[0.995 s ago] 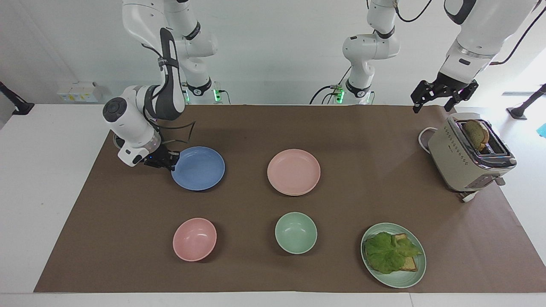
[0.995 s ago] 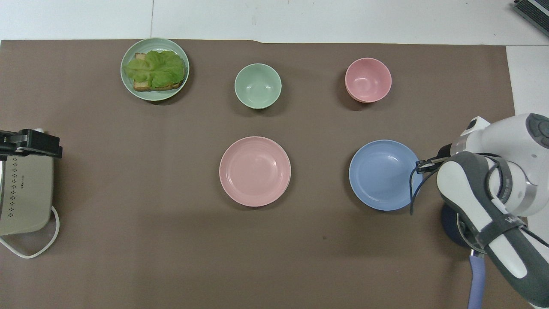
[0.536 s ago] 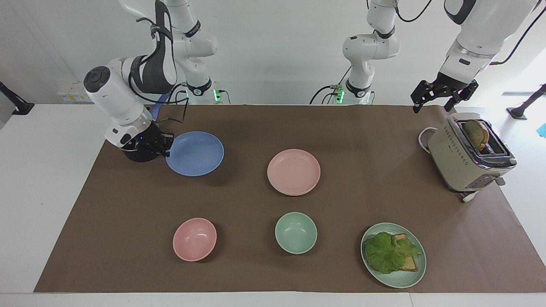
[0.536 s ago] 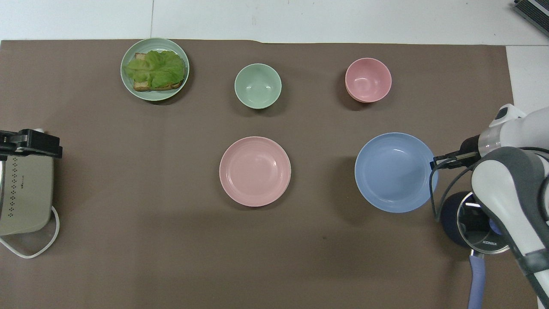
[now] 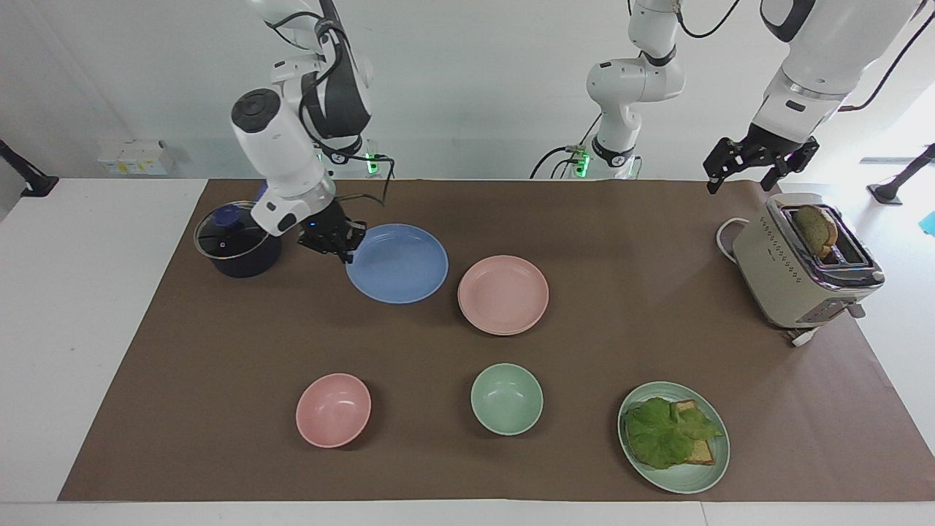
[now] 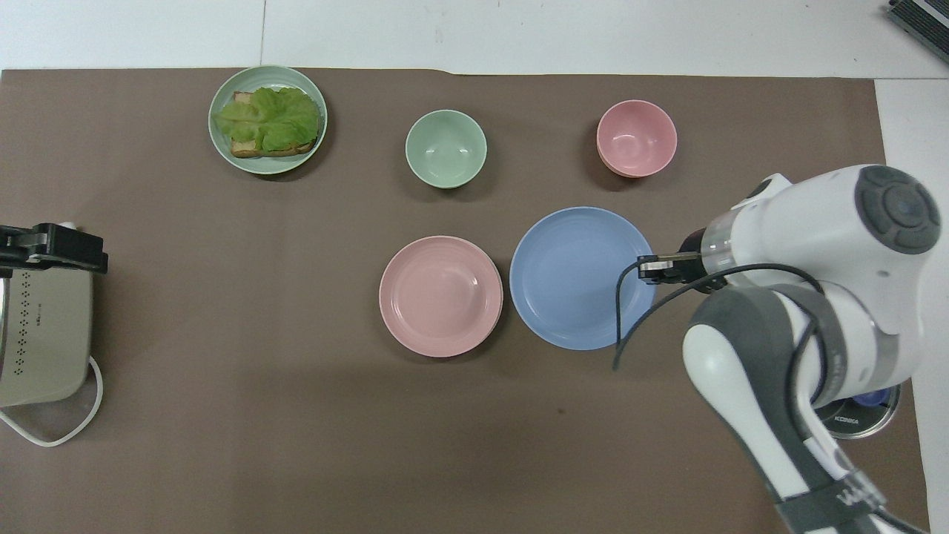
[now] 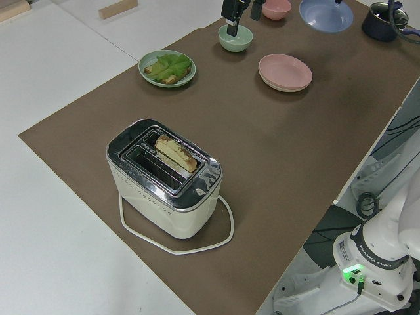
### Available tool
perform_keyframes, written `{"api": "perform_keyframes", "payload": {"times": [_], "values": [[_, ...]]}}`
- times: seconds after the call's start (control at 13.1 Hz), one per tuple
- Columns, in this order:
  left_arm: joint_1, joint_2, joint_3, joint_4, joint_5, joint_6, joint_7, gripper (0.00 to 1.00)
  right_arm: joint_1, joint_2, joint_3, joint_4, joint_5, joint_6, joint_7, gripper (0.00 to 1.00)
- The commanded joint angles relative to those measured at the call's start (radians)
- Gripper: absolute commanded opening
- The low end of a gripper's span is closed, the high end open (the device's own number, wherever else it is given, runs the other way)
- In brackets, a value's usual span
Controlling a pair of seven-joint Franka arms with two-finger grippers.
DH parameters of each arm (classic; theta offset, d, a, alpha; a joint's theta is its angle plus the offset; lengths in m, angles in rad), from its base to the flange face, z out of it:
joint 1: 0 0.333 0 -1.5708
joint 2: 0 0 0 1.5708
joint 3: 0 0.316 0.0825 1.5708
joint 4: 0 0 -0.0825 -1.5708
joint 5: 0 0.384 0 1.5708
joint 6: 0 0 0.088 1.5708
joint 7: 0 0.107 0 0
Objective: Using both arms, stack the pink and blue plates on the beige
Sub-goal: 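Carry the blue plate over the pink plate with the right gripper, then lower the blue plate onto the pink plate and open the right gripper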
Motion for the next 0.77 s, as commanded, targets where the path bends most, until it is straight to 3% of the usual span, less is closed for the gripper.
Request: {"api": "perform_keyframes", "payload": {"times": [0.0,0.31,0.69], "values": [[0.011,-0.005,-0.009,0.01,0.02,-0.021,0.01,1.0,0.099,0.053,-0.005,0.066,0.024,0.039,0.153,0.0],[0.011,-0.005,-0.009,0.01,0.02,-0.021,0.01,1.0,0.242,0.165,-0.002,0.133,0.036,0.145,0.392,0.0],[0.011,-0.005,-0.009,0.01,0.02,-0.021,0.01,1.0,0.292,0.236,0.001,0.109,0.039,0.205,0.411,0.0]]}}
